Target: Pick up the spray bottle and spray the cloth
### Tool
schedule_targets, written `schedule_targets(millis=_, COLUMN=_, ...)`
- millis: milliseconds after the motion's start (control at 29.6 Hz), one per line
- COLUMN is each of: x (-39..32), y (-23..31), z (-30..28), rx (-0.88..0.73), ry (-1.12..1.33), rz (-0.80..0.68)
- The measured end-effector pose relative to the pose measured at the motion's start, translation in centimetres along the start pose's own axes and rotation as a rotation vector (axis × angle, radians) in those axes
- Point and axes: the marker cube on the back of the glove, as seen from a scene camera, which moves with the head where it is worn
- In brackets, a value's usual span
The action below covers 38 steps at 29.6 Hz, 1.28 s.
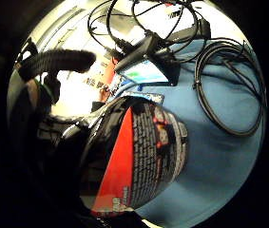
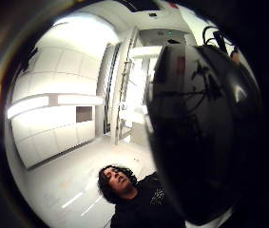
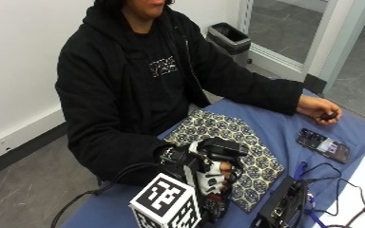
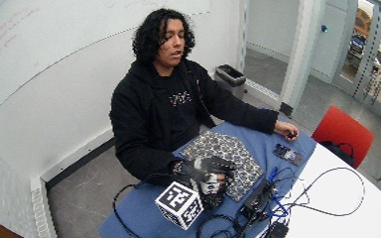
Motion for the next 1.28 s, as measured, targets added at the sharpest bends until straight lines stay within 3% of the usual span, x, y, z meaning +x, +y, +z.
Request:
schedule_targets(millis=541, x=0.5, y=-1.6, z=1.3, rx=0.104, ry=0.067, rz=-0.108)
schedule_targets(millis=744, x=0.3, y=-1.7, z=1.4, rx=0.056, ry=0.054, rz=-0.095)
schedule_targets(millis=1014, x=-3.3, y=-0.5, z=1.9, rx=-0.285, ry=0.144, rz=-0.04)
schedule_targets(millis=1285, x=-7.0, y=4.6, z=5.1, rx=-0.888, ry=0.452, rz=0.214)
